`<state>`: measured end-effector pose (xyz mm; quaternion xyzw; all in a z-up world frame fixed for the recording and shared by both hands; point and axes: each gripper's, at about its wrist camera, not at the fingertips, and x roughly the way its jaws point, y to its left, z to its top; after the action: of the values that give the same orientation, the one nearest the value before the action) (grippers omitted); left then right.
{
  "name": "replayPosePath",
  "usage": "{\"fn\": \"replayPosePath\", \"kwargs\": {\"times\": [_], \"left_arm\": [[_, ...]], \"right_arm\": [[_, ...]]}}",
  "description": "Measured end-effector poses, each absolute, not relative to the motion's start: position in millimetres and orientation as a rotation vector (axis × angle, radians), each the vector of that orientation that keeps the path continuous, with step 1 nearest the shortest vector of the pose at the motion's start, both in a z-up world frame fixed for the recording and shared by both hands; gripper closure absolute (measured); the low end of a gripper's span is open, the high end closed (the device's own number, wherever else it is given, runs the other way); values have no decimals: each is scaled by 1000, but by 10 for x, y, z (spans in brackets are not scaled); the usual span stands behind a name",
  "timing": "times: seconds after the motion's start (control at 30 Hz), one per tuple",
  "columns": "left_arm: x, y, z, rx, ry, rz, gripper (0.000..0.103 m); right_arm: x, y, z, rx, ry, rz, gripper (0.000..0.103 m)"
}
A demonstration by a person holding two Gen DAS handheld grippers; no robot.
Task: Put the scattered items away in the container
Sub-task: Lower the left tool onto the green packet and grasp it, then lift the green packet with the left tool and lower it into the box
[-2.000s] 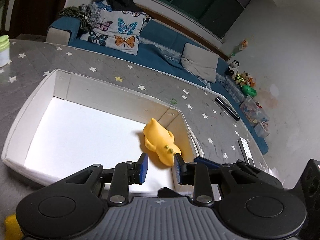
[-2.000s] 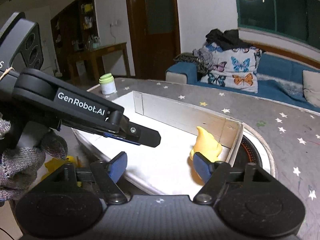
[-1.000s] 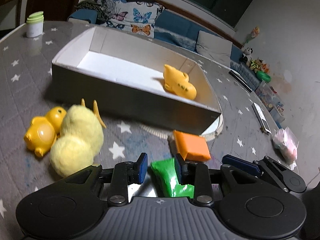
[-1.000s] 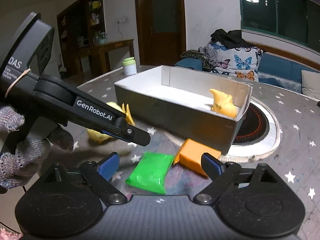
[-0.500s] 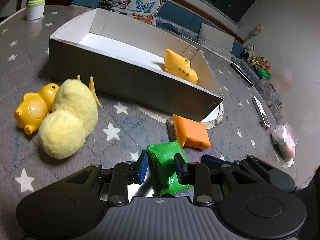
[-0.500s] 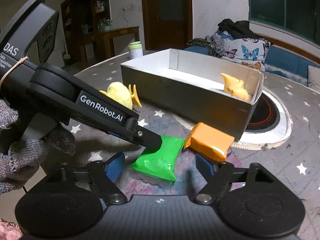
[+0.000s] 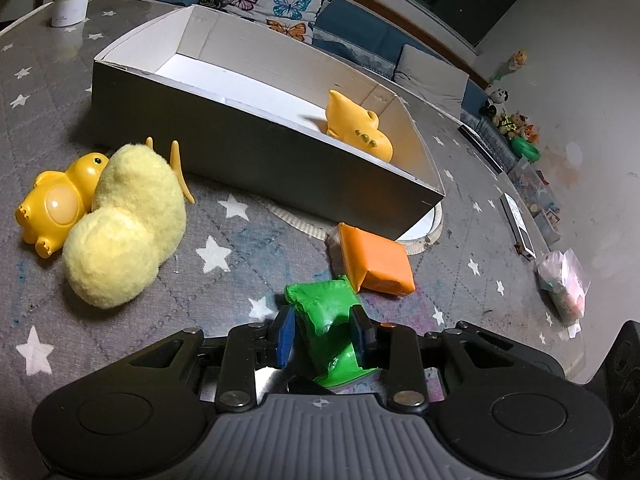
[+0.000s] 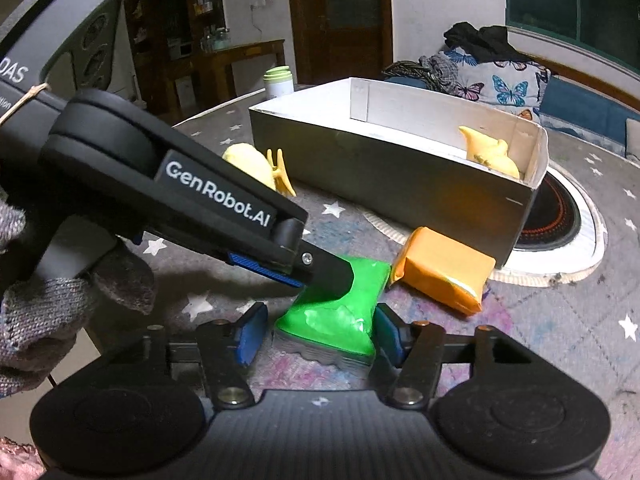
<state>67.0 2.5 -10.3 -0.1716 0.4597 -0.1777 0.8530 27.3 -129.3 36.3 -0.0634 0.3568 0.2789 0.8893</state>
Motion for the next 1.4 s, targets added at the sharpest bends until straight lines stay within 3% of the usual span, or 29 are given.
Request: {"fn": "replayPosePath", "kwargs": {"times": [0.53,0.97,1.4], "left_arm": [[628,66,37,-395,930,-397,71],[913,-3,507,-379,804,-410,72],[1829,6,573,-430,819,-370,72]], "right_arm": [[259,-1318,472,-132,702,574,53],[484,-1396,863,-118,584,566,53],[1406,-1385,1056,-85,597,575,53]]}}
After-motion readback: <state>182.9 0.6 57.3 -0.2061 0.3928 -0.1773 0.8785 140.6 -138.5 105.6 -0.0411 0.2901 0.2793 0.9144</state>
